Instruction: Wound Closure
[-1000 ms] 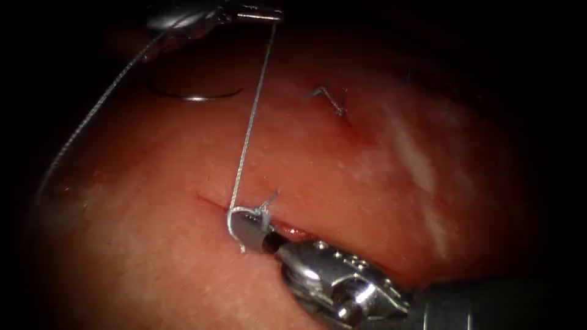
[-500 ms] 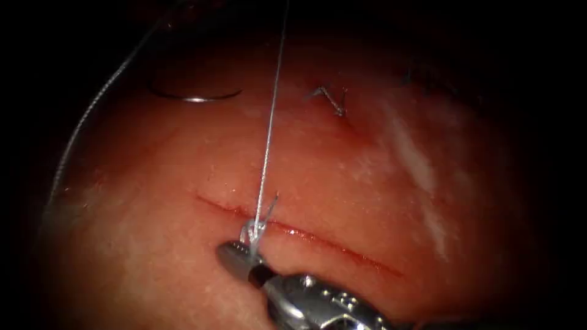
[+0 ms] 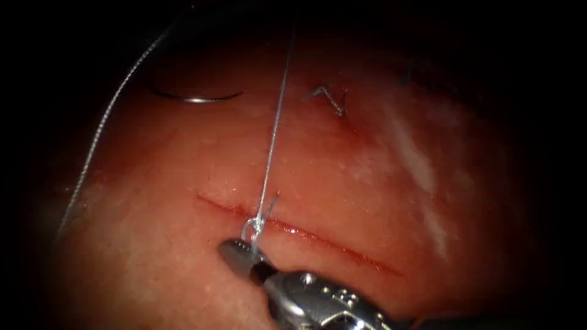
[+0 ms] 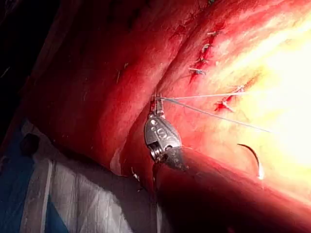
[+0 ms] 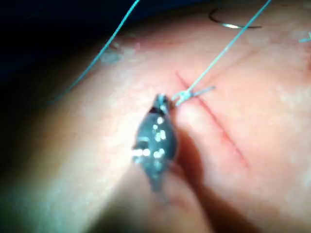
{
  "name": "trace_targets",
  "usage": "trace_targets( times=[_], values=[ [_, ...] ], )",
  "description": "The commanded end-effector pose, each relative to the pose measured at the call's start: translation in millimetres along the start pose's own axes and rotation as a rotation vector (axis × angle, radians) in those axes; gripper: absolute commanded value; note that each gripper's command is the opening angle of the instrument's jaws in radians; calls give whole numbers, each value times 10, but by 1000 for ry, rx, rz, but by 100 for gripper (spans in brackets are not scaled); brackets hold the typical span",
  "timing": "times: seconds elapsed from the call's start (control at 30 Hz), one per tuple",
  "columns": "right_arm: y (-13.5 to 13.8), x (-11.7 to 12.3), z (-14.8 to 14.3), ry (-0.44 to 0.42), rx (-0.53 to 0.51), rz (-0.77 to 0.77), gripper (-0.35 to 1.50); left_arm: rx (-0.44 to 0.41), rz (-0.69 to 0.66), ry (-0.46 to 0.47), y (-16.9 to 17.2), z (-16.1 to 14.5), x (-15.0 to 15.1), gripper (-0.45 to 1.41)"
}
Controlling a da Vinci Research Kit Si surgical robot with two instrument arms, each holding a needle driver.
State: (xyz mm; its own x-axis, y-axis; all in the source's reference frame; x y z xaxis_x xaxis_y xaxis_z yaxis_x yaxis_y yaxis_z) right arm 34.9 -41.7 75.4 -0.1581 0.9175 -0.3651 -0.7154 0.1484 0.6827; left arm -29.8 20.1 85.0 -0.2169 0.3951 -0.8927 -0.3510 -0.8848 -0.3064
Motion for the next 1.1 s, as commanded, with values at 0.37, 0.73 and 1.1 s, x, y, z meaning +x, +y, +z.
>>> trace_targets(
  times=[0.37, 0.73, 1.1],
  values=[
    [-7, -14, 0, 5, 9, -34, -35, 91, 107, -1, -18, 34, 22, -45],
    [-13, -48, -7, -25, 32, -68, -35, 174, 162, 26, -40, 62, 34, -45],
    [-13, -55, -5, -37, 26, -181, -35, 173, 166, 25, -42, 61, 30, -45]
  ],
)
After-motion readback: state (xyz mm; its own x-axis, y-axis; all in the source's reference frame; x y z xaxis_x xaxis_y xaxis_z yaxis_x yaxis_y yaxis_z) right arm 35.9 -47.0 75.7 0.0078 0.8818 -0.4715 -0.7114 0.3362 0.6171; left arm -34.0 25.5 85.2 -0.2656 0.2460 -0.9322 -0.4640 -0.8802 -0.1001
